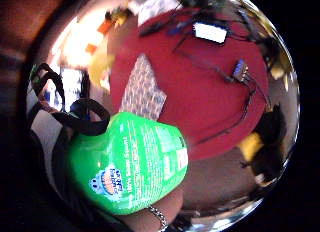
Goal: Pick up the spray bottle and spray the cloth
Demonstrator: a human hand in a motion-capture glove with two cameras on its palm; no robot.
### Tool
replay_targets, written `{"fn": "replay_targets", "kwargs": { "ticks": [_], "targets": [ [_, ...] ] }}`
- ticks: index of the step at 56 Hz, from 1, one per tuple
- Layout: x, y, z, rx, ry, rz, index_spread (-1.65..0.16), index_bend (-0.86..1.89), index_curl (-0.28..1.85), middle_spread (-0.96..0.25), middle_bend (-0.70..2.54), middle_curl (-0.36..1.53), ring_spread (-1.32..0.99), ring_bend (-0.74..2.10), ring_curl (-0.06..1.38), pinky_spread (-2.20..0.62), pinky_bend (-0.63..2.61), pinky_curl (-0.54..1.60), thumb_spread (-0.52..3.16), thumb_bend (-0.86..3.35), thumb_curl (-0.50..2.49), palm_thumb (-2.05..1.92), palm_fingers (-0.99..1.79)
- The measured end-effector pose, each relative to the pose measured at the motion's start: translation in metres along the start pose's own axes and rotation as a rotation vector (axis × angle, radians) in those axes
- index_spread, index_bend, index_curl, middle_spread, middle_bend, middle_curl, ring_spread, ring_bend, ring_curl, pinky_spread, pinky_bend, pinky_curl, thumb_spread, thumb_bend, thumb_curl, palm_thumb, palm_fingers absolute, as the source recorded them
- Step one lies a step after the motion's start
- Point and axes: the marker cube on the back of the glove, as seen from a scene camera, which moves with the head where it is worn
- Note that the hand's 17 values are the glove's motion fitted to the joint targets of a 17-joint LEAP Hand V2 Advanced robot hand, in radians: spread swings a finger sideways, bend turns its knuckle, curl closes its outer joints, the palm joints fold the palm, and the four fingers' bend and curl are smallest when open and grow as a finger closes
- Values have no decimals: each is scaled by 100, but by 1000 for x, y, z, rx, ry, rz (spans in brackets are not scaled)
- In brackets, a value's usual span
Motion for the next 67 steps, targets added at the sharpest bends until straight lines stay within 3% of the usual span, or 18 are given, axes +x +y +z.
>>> {"fn": "replay_targets", "kwargs": {
  "ticks": [7, 16, 29, 37, 48, 58, 67],
  "targets": [
    [-5, -12, 32, -255, 207, 128, -27, 38, 50, -21, 58, 51, -20, 61, 45, -28, 40, 40, 40, -3, 67, 95, 138],
    [30, -40, 87, -462, 484, 375, -28, 37, 52, -21, 59, 52, -21, 62, 45, -27, 40, 39, 39, -3, 70, 94, 136],
    [103, -57, 148, -667, 620, 637, -28, 36, 54, -21, 59, 52, -21, 61, 45, -26, 41, 39, 38, -3, 74, 94, 136],
    [123, -61, 174, -710, 663, 696, -28, 35, 55, -21, 59, 52, -21, 61, 45, -26, 41, 39, 38, -3, 76, 93, 136],
    [46, -89, 146, -448, 484, 447, -28, 34, 56, -21, 59, 52, -21, 61, 45, -26, 41, 39, 38, -3, 78, 93, 136],
    [-49, -129, 121, -24, 129, 4, -28, 33, 57, -21, 59, 52, -21, 62, 45, -26, 40, 38, 38, -3, 80, 93, 136],
    [-97, -168, 184, 295, -233, -366, -28, 32, 58, -21, 59, 52, -20, 63, 45, -26, 41, 38, 37, -3, 81, 93, 138]
  ]
}}
